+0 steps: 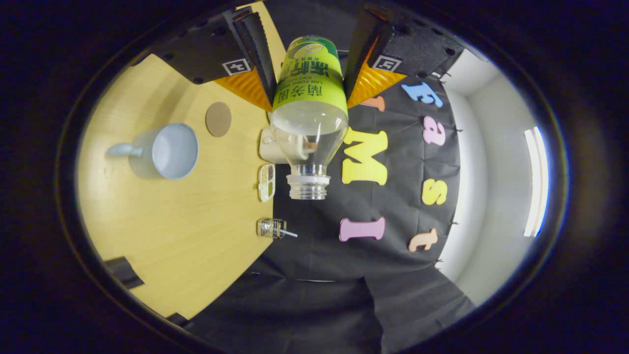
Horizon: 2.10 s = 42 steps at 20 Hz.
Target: Take the bottle from table, then pour the juice into the cup, finally place the bottle on the coaster
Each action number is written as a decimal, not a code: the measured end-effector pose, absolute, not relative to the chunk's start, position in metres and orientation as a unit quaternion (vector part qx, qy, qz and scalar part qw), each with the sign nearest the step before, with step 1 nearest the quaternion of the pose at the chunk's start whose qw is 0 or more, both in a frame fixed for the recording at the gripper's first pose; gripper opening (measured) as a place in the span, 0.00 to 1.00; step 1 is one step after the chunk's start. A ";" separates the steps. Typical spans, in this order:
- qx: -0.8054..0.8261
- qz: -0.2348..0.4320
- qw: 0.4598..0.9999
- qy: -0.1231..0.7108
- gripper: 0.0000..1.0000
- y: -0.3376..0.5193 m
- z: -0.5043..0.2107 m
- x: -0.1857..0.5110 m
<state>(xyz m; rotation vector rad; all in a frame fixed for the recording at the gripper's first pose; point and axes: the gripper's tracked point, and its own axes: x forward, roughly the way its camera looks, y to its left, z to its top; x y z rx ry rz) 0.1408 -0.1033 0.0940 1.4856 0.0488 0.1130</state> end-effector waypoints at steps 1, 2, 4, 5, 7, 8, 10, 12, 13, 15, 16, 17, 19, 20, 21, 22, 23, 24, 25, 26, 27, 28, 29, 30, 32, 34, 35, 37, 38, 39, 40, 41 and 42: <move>0.646 0.044 0.762 0.015 0.74 -0.109 0.100 0.138; 0.611 0.042 0.790 0.010 0.74 -0.115 0.106 0.138; 0.534 0.039 0.845 0.003 0.74 -0.117 0.118 0.141; 0.492 0.046 0.869 0.001 0.74 -0.114 0.128 0.145; 0.400 0.049 0.915 -0.005 0.75 -0.113 0.141 0.146; 0.354 0.045 0.934 -0.011 0.75 -0.112 0.149 0.148; 0.270 0.034 0.962 -0.009 0.75 -0.106 0.158 0.153; 0.193 0.026 0.981 -0.003 0.75 -0.096 0.158 0.156; 0.155 0.021 0.988 -0.001 0.76 -0.090 0.158 0.158; 0.087 0.011 0.996 0.004 0.76 -0.077 0.157 0.168; 0.052 0.001 0.999 0.016 0.77 -0.073 0.149 0.176; 0.024 -0.009 0.999 0.031 0.77 -0.069 0.139 0.183; -0.011 -0.007 0.999 0.045 0.77 -0.051 0.122 0.195; -0.015 -0.004 0.999 0.047 0.77 -0.044 0.113 0.201; -0.013 -0.003 0.999 0.048 0.77 -0.039 0.106 0.206; -0.009 0.000 0.999 0.051 0.78 -0.036 0.095 0.213; -0.006 0.006 0.999 0.054 0.78 -0.031 0.086 0.219; -0.003 0.007 0.998 0.056 0.78 -0.030 0.079 0.224; 0.001 0.006 0.999 0.054 0.78 -0.029 0.074 0.229; 0.006 0.005 0.999 0.050 0.78 -0.029 0.071 0.234; 0.010 0.007 0.999 0.045 0.78 -0.030 0.068 0.238; 0.015 0.010 0.999 0.041 0.78 -0.031 0.064 0.244; 0.020 0.006 0.999 0.044 0.78 -0.035 0.057 0.252; 0.024 -0.002 0.999 0.047 0.78 -0.041 0.051 0.258; 0.039 -0.008 0.998 0.046 0.78 -0.051 0.043 0.268; 0.050 -0.005 0.998 0.041 0.78 -0.055 0.035 0.276; 0.053 0.001 0.998 0.044 0.79 -0.055 0.026 0.282; 0.044 0.015 0.997 0.062 0.79 -0.052 0.008 0.296; 0.033 0.014 0.997 0.068 0.79 -0.054 0.001 0.301; 0.023 0.013 0.997 0.071 0.80 -0.057 -0.006 0.306; 0.016 0.014 0.997 0.074 0.80 -0.057 -0.012 0.311; 0.010 0.016 0.997 0.073 0.80 -0.055 -0.017 0.314; 0.005 0.016 0.997 0.071 0.80 -0.054 -0.020 0.317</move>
